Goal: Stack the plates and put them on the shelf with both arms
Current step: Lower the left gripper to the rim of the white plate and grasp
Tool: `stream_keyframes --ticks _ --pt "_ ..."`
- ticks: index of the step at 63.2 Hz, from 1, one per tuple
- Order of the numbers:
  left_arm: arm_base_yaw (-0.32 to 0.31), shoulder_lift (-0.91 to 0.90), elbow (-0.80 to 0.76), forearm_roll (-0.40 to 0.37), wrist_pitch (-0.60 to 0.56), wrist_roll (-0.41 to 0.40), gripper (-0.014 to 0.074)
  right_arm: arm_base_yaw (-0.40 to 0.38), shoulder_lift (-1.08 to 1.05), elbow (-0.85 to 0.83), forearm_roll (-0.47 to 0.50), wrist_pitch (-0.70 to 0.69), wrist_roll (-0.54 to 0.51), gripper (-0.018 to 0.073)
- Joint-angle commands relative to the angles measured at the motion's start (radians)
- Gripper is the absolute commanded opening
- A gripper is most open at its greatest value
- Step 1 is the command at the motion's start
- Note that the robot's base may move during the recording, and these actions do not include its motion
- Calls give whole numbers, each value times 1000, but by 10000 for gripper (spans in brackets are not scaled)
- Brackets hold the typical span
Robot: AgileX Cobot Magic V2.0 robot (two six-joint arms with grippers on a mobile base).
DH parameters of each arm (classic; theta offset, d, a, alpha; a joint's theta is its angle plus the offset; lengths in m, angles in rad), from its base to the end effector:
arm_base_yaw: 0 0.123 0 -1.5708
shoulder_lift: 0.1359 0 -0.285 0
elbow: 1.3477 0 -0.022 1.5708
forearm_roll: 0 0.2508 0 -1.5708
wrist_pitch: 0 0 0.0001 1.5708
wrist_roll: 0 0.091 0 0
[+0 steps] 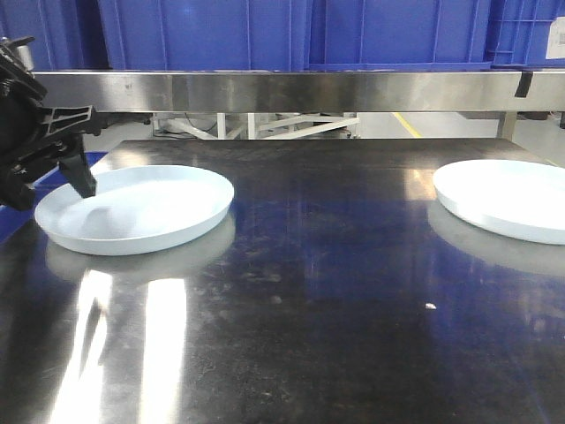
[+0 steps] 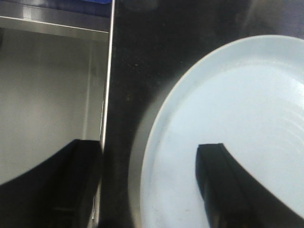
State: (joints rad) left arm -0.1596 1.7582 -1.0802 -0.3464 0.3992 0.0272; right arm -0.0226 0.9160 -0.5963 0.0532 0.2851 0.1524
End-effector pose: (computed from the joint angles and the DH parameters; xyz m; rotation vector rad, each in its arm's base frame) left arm 0.3556 -0.0694 0.1974 -0.1193 2.5603 -0.3444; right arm 0.1868 -0.0029 0.2890 0.2267 2.0781 0.1254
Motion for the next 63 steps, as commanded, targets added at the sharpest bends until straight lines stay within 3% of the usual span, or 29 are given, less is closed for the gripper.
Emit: stream_keyframes --ticks 1,63 --pt "-6 -43 -33 -10 -44 1 435 -1 -4 -37 2 -63 -8 517" --pt "-6 -8 -33 -8 -24 5 436 -1 -4 -37 2 -58 -8 517"
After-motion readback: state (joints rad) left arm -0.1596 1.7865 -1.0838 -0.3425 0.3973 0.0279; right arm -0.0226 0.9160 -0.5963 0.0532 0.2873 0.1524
